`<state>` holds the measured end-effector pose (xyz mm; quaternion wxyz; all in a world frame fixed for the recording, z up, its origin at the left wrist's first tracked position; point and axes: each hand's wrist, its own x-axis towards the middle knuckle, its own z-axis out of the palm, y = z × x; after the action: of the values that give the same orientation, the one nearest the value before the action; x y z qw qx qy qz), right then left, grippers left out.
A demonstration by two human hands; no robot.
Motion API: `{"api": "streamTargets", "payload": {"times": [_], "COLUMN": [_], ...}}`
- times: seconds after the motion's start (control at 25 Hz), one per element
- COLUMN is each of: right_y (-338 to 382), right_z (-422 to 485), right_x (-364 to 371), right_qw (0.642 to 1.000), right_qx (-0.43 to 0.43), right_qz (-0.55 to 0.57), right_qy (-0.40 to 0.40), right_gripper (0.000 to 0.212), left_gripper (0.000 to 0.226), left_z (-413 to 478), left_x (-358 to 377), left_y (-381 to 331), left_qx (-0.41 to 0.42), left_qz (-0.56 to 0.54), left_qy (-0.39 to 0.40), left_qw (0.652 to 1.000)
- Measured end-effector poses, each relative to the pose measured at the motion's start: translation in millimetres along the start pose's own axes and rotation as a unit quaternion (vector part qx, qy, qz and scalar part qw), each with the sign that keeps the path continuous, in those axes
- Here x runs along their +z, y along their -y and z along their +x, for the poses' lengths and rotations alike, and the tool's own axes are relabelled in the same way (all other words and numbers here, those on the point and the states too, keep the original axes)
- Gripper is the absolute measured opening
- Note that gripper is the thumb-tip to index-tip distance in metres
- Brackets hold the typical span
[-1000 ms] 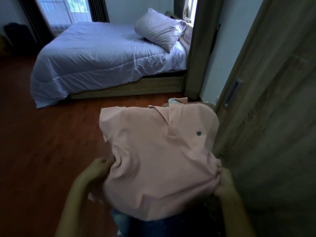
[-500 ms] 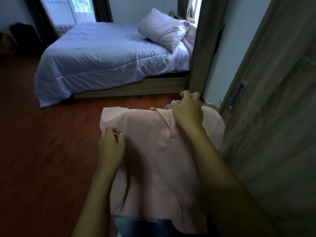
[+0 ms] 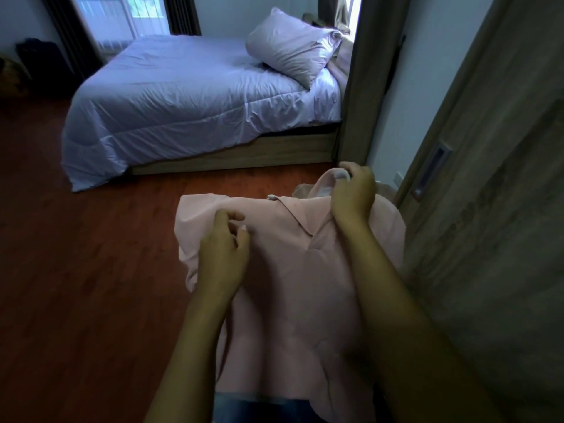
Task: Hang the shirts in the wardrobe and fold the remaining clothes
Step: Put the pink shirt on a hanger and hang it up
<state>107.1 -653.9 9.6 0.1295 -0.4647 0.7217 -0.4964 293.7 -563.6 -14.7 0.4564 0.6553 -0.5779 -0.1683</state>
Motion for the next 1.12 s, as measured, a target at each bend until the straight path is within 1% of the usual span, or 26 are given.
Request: {"api": "streamTargets", "payload": {"times": [0.04, 0.08, 0.12, 0.2, 0.28, 0.32, 0.4, 0.48, 0.56, 0.64, 0.72, 0.76, 0.8, 0.84, 0.88, 0.92, 1.0, 1.04, 1.08, 1.12], "right_y": [-4, -9, -14, -24, -29, -30, -30, -26, -23, -26, -33, -37, -42, -44, -47, -48, -48, -47, -46, -43], "right_z": [-8, -18, -28, -52, -70, -75, -76, -72, -70, -70, -68, -66, -63, -62, -62, -64, -68, -69, -70, -71], "right_x": [-8, -17, -26, -38, -48, -52, -64, -81, -95, -99, -99, -100, -99, -100, -101, -102, -100, -99, -97, -96], "right_qw": [0.995, 0.982, 0.968, 0.949, 0.933, 0.926, 0.917, 0.894, 0.872, 0.863, 0.875, 0.894, 0.919, 0.945, 0.965, 0.980, 0.994, 0.993, 0.989, 0.984], "right_qx": [0.035, 0.072, 0.101, 0.135, 0.165, 0.171, 0.153, 0.137, 0.130, 0.132, 0.155, 0.178, 0.197, 0.199, 0.180, 0.142, 0.071, 0.042, 0.017, -0.007], "right_qz": [0.090, 0.165, 0.220, 0.276, 0.313, 0.328, 0.356, 0.413, 0.457, 0.472, 0.443, 0.393, 0.318, 0.231, 0.154, 0.092, -0.016, -0.068, -0.110, -0.133], "right_qy": [-0.030, -0.054, -0.067, -0.065, -0.068, -0.074, -0.093, -0.106, -0.116, -0.121, -0.121, -0.123, -0.123, -0.119, -0.111, -0.100, -0.079, -0.083, -0.097, -0.119], "right_gripper": [0.031, 0.030, 0.028, 0.029, 0.029, 0.028, 0.030, 0.033, 0.035, 0.037, 0.038, 0.038, 0.036, 0.035, 0.039, 0.048, 0.060, 0.061, 0.056, 0.047], "left_gripper": [0.014, 0.014, 0.015, 0.022, 0.033, 0.037, 0.042, 0.042, 0.034, 0.021, 0.014, 0.014, 0.015, 0.015, 0.015, 0.013, 0.009, 0.008, 0.009, 0.009], "left_z": [2, 5, 8, 15, 25, 31, 43, 54, 60, 66, 68, 68, 67, 64, 60, 56, 48, 45, 43, 40], "left_x": [3, 7, 12, 26, 44, 54, 73, 88, 95, 95, 93, 91, 90, 88, 86, 85, 83, 82, 80, 79], "left_y": [-4, -9, -14, -23, -30, -34, -43, -53, -58, -58, -60, -63, -69, -75, -83, -88, -99, -104, -110, -116], "left_qx": [0.019, 0.047, 0.080, 0.138, 0.188, 0.210, 0.254, 0.285, 0.295, 0.303, 0.322, 0.337, 0.354, 0.368, 0.382, 0.394, 0.417, 0.430, 0.441, 0.451], "left_qz": [-0.008, -0.013, -0.015, -0.013, -0.003, 0.005, 0.029, 0.059, 0.086, 0.108, 0.114, 0.104, 0.086, 0.063, 0.040, 0.023, 0.006, 0.002, -0.003, -0.008], "left_qy": [-0.007, -0.014, -0.016, -0.005, 0.034, 0.063, 0.111, 0.137, 0.138, 0.115, 0.092, 0.085, 0.081, 0.082, 0.087, 0.095, 0.100, 0.094, 0.088, 0.084], "left_qw": [1.000, 0.999, 0.997, 0.990, 0.982, 0.976, 0.960, 0.947, 0.941, 0.940, 0.935, 0.932, 0.928, 0.924, 0.919, 0.914, 0.903, 0.898, 0.893, 0.888]}}
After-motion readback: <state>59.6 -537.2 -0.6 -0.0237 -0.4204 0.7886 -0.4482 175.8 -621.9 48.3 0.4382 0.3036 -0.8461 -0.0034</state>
